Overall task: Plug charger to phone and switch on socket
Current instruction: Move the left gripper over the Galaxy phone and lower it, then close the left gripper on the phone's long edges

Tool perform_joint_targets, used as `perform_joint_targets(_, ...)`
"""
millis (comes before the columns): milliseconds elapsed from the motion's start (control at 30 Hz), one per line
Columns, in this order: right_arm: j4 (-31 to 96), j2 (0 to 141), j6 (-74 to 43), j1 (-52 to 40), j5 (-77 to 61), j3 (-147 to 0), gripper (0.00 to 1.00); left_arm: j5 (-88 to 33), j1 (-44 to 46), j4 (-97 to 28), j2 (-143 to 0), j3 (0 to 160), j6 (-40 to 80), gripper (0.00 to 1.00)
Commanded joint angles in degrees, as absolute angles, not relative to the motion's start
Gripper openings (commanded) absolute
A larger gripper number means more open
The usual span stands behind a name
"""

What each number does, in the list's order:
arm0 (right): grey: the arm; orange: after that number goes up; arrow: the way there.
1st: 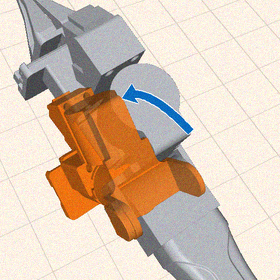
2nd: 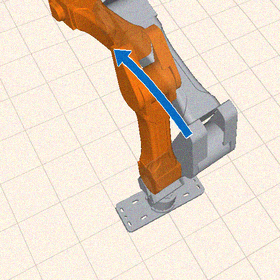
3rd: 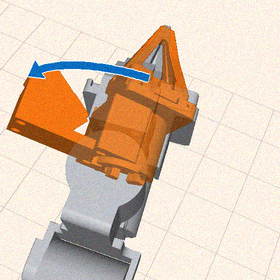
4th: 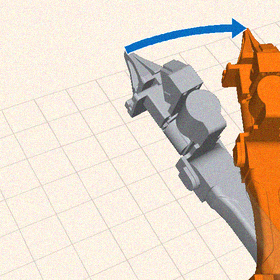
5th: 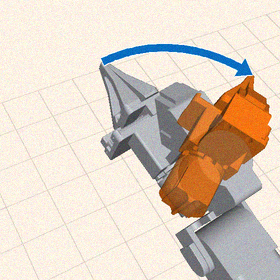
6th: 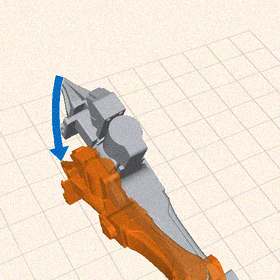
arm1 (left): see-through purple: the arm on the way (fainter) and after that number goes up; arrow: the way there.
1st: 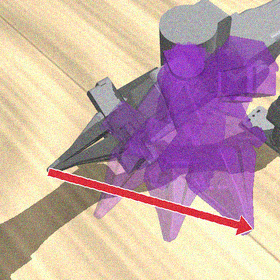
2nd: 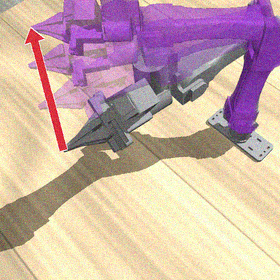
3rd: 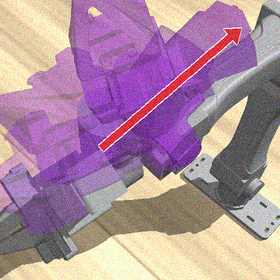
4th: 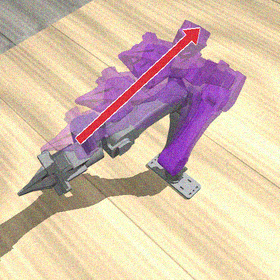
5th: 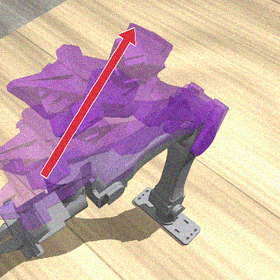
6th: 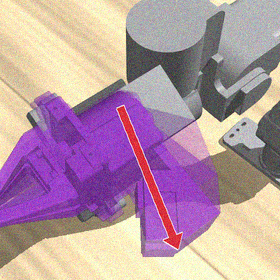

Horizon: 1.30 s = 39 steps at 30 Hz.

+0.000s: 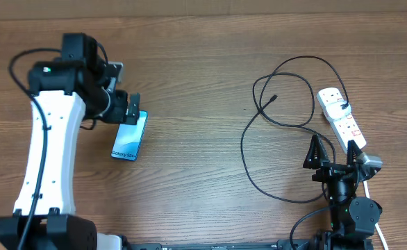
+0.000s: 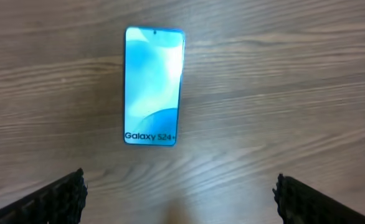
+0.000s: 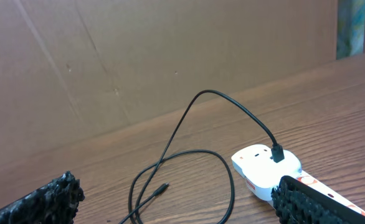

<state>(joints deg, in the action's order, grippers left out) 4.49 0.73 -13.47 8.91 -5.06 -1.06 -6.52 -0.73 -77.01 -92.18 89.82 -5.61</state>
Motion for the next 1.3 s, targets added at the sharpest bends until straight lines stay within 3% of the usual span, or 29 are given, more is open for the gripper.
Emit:
perform_joint_targets(0, 4.23, 0.16, -13.52, 9.02, -4.56, -0.45, 1.00, -3.36, -0.62, -74.43, -92.14, 84.44, -7.31, 1.00)
perform_joint_targets(633, 4.23, 0.16, -13.52, 9.02, -4.56, -0.45, 1.00, -6.44, -0.62, -59.59, -92.25, 68.93, -10.07, 1.00)
perform_joint_targets(1267, 4.23, 0.16, -13.52, 9.02, -4.56, -0.45, 1.00, -3.84, -0.71, -52.36, -98.48, 68.29, -9.61, 1.00)
